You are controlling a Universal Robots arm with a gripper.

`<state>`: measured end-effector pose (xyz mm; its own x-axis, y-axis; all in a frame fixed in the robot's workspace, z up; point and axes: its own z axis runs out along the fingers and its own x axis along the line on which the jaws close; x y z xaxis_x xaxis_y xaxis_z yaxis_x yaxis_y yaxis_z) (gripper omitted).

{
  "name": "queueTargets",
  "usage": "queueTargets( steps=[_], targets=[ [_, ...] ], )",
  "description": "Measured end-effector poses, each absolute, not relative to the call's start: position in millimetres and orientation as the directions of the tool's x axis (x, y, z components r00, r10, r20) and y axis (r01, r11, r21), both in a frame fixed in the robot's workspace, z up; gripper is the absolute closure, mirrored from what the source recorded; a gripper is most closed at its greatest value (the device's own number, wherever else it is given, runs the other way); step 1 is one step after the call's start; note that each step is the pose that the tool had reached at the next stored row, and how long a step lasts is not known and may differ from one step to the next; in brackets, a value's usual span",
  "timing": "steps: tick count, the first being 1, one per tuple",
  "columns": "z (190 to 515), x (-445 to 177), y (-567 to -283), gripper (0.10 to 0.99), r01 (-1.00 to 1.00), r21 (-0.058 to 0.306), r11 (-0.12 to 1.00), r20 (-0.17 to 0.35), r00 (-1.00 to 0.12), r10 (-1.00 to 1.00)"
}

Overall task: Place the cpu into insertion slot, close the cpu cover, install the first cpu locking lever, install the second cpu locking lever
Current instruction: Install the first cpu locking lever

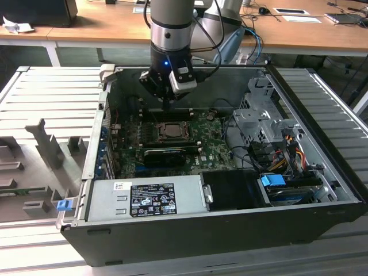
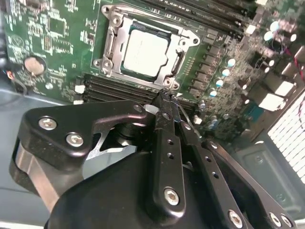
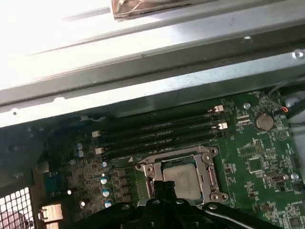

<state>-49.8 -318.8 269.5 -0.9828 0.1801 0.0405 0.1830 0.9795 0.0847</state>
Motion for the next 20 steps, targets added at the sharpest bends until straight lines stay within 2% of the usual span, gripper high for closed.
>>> queueTargets(
  steps=[6,10,20],
  targets=[
    [267,-51,-319,0.98,0.024,0.085,0.996,0.035,-0.999,0.021],
    [267,-58,-319,0.98,0.017,0.086,0.996,-0.014,-1.0,0.018],
    [264,-79,-319,0.98,-0.059,0.104,0.993,-0.017,-0.998,-0.058]
  ],
)
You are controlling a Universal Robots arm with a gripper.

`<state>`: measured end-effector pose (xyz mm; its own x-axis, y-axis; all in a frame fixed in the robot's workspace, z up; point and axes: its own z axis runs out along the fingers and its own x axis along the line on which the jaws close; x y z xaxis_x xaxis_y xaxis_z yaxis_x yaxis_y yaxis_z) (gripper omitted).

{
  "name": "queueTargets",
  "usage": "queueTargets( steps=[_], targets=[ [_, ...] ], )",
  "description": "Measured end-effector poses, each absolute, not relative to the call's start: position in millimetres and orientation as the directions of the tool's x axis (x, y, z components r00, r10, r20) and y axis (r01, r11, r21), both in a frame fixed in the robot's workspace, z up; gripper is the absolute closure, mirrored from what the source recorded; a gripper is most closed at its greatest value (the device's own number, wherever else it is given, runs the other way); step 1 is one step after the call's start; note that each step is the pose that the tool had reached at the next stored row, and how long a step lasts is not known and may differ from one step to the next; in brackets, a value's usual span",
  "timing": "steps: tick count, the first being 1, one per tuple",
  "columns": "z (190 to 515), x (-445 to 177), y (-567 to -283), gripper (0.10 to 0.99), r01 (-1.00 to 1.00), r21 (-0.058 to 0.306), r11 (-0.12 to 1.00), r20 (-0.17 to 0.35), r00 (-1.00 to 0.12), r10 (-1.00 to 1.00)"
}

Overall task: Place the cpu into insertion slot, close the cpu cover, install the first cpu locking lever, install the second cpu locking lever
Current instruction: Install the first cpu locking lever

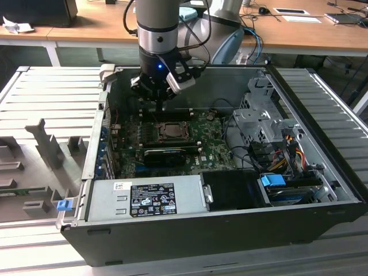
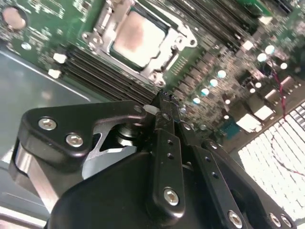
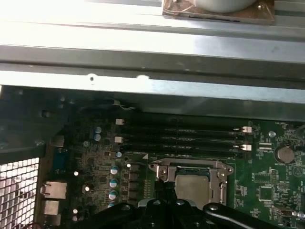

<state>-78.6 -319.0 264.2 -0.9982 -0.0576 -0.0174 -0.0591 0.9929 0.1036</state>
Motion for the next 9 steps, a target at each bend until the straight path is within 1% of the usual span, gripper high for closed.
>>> queueTargets(
  steps=[9],
  targets=[
    [259,-112,-321,0.98,-0.077,0.11,0.991,-0.018,-0.997,-0.076]
  ],
)
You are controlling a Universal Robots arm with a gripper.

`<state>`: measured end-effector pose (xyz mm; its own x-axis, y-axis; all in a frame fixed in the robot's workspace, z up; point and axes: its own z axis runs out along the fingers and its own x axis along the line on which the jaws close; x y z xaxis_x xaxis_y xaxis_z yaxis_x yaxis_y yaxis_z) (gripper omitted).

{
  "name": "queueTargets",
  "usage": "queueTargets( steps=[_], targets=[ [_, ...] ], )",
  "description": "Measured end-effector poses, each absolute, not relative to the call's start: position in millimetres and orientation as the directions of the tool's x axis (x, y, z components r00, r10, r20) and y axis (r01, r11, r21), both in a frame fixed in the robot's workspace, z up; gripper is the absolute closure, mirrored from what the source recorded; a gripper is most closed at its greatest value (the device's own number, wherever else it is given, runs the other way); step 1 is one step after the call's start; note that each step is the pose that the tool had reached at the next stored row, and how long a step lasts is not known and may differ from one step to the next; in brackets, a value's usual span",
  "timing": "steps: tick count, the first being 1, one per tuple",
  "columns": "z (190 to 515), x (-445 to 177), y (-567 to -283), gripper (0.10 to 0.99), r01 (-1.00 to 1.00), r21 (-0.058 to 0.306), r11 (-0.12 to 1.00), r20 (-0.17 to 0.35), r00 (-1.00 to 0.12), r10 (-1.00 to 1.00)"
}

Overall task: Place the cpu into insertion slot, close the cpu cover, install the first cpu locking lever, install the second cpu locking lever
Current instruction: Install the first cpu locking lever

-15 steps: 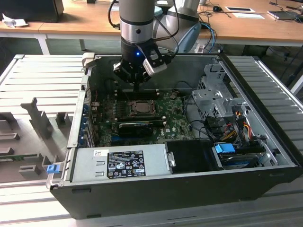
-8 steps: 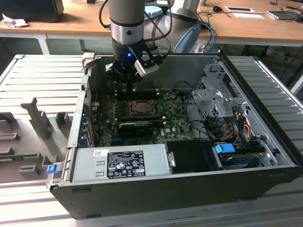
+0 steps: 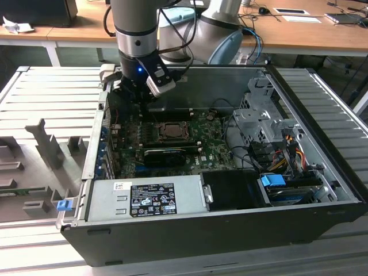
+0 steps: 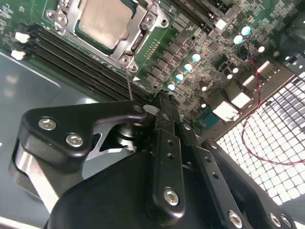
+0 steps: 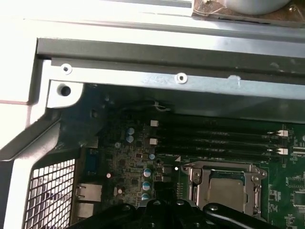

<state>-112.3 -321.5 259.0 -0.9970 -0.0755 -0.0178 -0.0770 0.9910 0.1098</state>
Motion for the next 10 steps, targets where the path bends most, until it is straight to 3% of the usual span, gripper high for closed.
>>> queueTargets(
  steps=[10],
  targets=[
    [256,-114,-306,0.98,-0.088,0.11,0.99,-0.018,-0.996,-0.087]
  ],
)
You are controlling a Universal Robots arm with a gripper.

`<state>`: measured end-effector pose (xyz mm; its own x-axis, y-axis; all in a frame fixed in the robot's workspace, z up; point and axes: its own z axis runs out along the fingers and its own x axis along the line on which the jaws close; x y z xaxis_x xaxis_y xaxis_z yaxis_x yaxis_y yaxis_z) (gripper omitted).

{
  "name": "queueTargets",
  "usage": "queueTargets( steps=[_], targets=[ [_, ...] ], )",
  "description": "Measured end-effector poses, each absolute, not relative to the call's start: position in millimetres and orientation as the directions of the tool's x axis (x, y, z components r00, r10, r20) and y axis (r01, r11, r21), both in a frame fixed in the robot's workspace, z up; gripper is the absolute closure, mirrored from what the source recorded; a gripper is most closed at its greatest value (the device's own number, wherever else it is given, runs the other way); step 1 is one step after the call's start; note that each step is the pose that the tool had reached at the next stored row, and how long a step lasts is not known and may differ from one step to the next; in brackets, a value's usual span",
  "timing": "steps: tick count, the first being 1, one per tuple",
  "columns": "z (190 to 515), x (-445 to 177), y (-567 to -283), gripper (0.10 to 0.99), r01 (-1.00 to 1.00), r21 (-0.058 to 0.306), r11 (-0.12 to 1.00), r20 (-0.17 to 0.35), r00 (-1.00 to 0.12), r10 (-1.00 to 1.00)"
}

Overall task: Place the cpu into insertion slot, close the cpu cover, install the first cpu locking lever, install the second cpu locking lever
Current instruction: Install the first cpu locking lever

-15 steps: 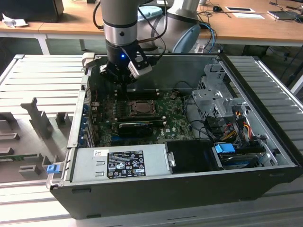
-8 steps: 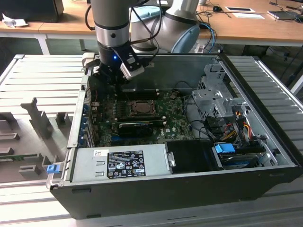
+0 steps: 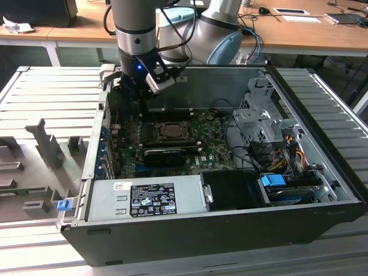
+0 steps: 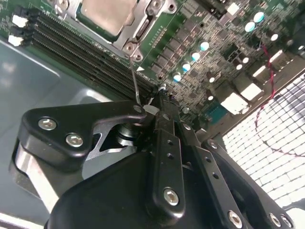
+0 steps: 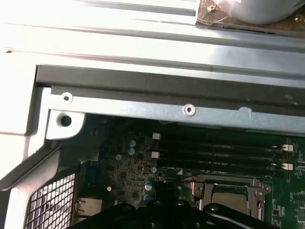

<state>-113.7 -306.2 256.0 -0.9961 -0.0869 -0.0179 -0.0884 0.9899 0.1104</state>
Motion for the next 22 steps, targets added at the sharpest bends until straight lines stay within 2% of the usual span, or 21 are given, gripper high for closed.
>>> queueTargets(
  steps=[6,14,18,22],
  targets=[
    [256,-107,-302,0.98,-0.088,0.111,0.99,-0.018,-0.996,-0.087],
    [254,-58,-302,0.98,-0.088,0.112,0.99,-0.018,-0.996,-0.087],
    [252,-53,-302,0.98,-0.088,0.137,0.987,-0.02,-0.996,-0.087],
    [243,-48,-302,0.98,-0.089,0.138,0.986,-0.02,-0.996,-0.087]
  ],
)
